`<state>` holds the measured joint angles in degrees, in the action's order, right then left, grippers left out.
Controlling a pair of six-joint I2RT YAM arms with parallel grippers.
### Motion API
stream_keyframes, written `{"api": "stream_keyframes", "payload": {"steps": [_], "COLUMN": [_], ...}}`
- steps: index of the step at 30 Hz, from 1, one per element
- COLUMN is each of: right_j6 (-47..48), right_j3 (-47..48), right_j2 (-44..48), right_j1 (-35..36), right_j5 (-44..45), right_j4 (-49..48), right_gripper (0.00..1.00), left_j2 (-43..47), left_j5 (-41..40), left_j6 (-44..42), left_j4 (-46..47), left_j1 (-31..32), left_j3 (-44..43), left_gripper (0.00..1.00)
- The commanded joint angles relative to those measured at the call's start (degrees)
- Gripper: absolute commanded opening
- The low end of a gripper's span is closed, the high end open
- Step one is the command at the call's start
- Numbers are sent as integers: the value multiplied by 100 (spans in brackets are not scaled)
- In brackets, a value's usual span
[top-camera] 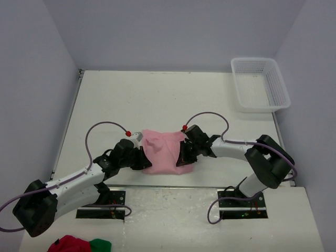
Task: Fold and stack the t-shirts
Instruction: Smooth out wrinkles on the folded tshirt
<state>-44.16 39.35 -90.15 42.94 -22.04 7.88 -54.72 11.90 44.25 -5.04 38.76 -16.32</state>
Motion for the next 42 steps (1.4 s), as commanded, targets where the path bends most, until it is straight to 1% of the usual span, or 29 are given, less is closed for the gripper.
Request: {"api": "stream_keyframes", "payload": {"steps": [1, 5, 8, 9, 10, 11, 12, 13, 14, 15, 16, 17, 18, 19, 20, 21, 24, 26, 31, 34, 35, 36, 42], "right_j6": [22, -5, -57, -40, -5, 74, 109, 188, 276, 320, 399, 513, 566, 636, 706, 751, 830, 874, 944, 945, 953, 962, 980], "right_j3": [-174, 2, 239, 300, 510, 651, 853, 933, 1030, 1074, 1153, 1180, 1171, 1171, 1162, 1162, 1180, 1189, 1276, 1338, 1347, 1364, 1443], "right_j2": [234, 813, 1411, 1552, 1753, 1816, 1860, 1904, 1878, 1852, 1791, 1642, 1580, 1518, 1431, 1386, 1272, 1237, 930, 754, 710, 666, 376], "right_j1": [223, 557, 733, 742, 742, 742, 742, 716, 638, 559, 445, 156, 40, -65, -232, -294, -479, -541, -611, -638, -664, -673, -743], "right_j5": [771, 1271, 1640, 1737, 1869, 2018, 2194, 2369, 2510, 2651, 2592, 2504, 2451, 2346, 2310, 2292, 2257, 2239, 2029, 1906, 1888, 1862, 1818], "right_j4": [520, 977, 1470, 1593, 1916, 2093, 2356, 2437, 2542, 2587, 2578, 2578, 2535, 2439, 2394, 2359, 2297, 2227, 2077, 1981, 1955, 1937, 1805], "right_gripper": [0, 0, 0, 1, 10, 33, 42, 49, 59, 63, 64, 64, 61, 59, 58, 58, 58, 59, 58, 52, 47, 45, 38], "left_j2": [286, 418, 462, 401, 331, 148, 50, -73, -318, -442, -565, -810, -899, -978, -1075, -1093, -1313, -1471, -1568, -1603, -1595, -1603, -1577], "left_j5": [-188, -328, -670, -759, -829, -995, -1066, -1093, -1163, -1164, -1164, -1138, -1085, -972, -648, -523, -373, -399, -276, -241, -250, -250, -250], "left_j6": [224, 146, 23, -30, -135, -162, -197, -276, -311, -329, -460, -513, -557, -671, -707, -742, -962, -1120, -1103, -1120, -1129, -1138, -1199], "left_j4": [-322, -673, -1006, -1086, -1148, -1296, -1368, -1394, -1464, -1491, -1483, -1552, -1570, -1536, -1413, -1325, -1350, -1439, -1272, -1254, -1254, -1263, -1280], "left_j1": [122, 219, 255, 255, 255, 255, 246, 237, 237, 220, 167, 88, 1, -253, -421, -709, -1010, -1029, -1046, -1046, -1046, -1046, -1046], "left_j3": [-82, -380, -784, -1046, -1188, -1338, -1635, -1768, -1900, -2145, -2261, -2366, -2533, -2560, -2578, -2552, -2674, -2754, -2728, -2736, -2737, -2745, -2763], "left_gripper": [8, 5, 6, 6, 11, 17, 25, 36, 40, 41, 43, 43, 43, 42, 41, 41, 40, 39, 39, 39, 39, 39, 39]}}
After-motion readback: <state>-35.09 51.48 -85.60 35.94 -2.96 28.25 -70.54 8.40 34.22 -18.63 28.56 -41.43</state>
